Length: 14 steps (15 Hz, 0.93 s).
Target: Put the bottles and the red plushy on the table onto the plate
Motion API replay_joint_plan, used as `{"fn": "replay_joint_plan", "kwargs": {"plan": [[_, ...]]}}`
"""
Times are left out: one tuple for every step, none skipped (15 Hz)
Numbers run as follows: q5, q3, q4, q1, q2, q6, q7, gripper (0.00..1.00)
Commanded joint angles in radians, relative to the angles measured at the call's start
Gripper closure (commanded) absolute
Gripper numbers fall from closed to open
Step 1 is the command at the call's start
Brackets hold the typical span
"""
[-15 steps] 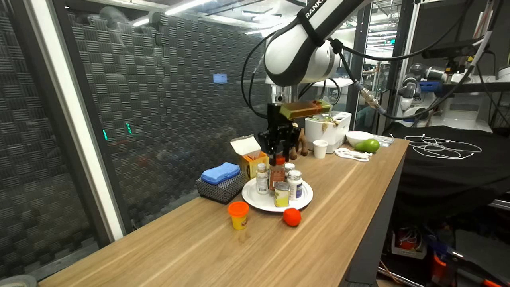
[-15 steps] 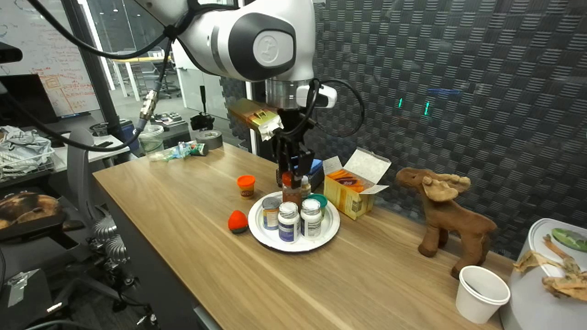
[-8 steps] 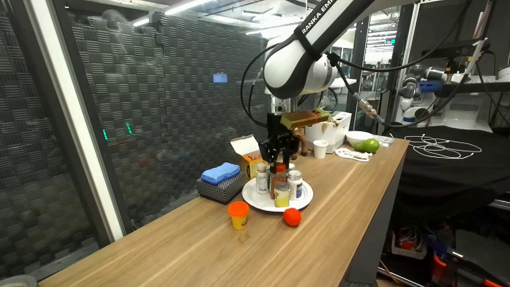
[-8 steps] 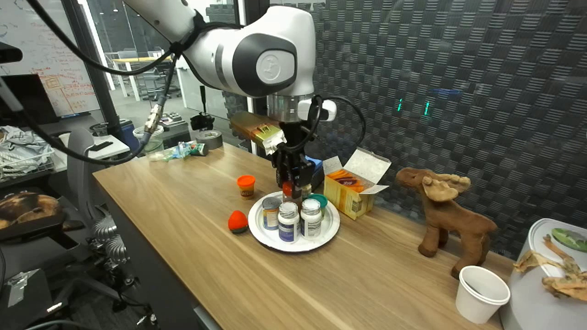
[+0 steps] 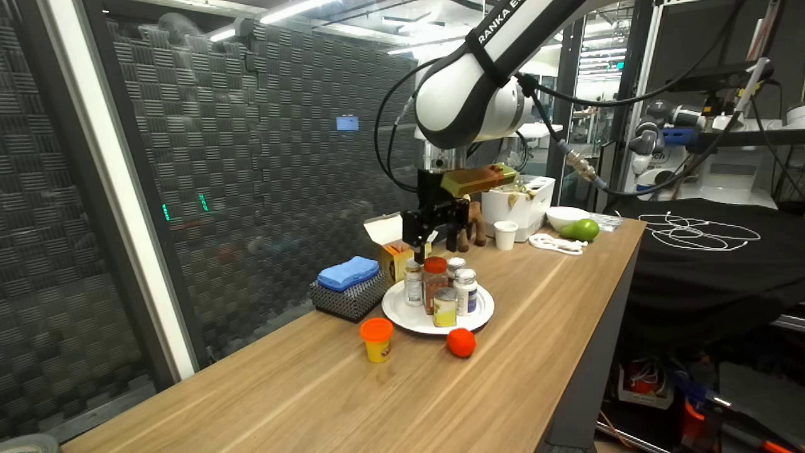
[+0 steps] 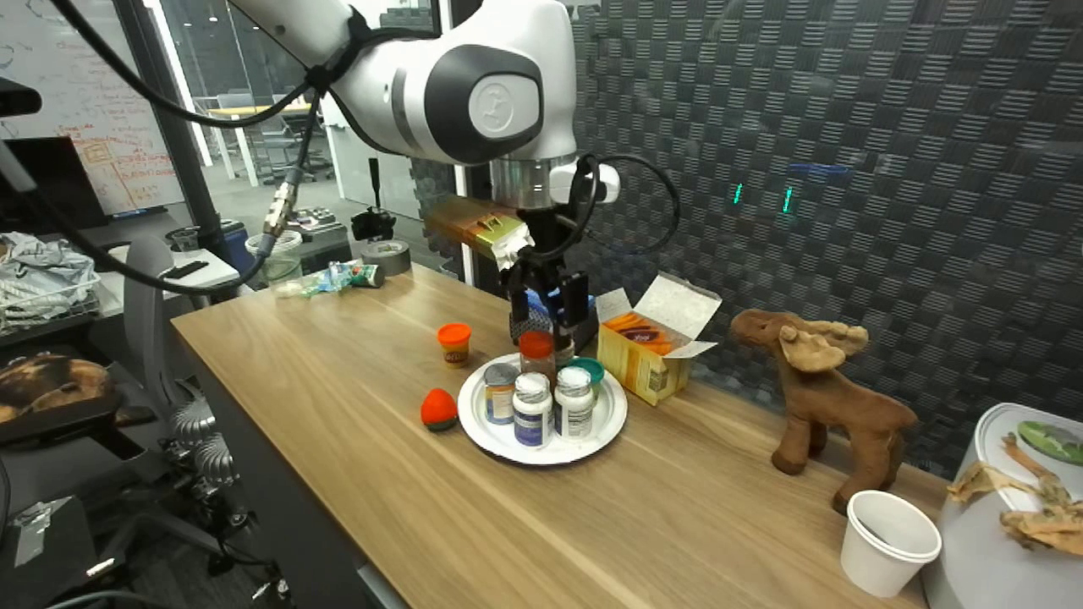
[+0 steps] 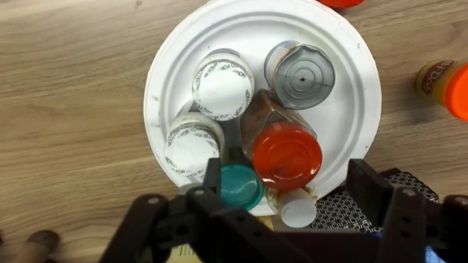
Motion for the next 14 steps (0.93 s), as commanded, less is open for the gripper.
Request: {"fn": "replay_joint_plan", "kwargs": {"plan": [[-0.068,-0.010,-0.030,0.017,-0.073,0.018,0.004,0.00],[-0.091,-0.012,-0.034,0.023,-0.091,0.015,0.012,0.00],[-0.109,-0.010,-0.036,0.028,-0.109,0.009,0.016,0.00],[-0.114,-0.002,-0.041,0.032,-0.131,-0.004,0.016,0.00],[-0.122,0.004,-0.042,0.039,-0.148,-0.012,0.021,0.00],[-0.130,0.012,-0.056,0.052,-0.174,-0.016,0.031,0.00],[-0.138,0.020,-0.070,0.067,-0.195,-0.015,0.045,0.00],[-0.142,0.030,-0.082,0.082,-0.215,-0.015,0.057,0.00],[-0.143,0.044,-0.111,0.097,-0.237,-0.006,0.070,0.00],[-0.141,0.059,-0.128,0.111,-0.252,-0.004,0.085,0.00],[-0.138,0.073,-0.156,0.124,-0.264,-0.001,0.102,0.00],[-0.137,0.086,-0.178,0.135,-0.269,0.006,0.117,0.00],[-0.133,0.101,-0.204,0.145,-0.272,0.018,0.126,0.00],[-0.133,0.113,-0.226,0.154,-0.266,0.033,0.131,0.00]]}}
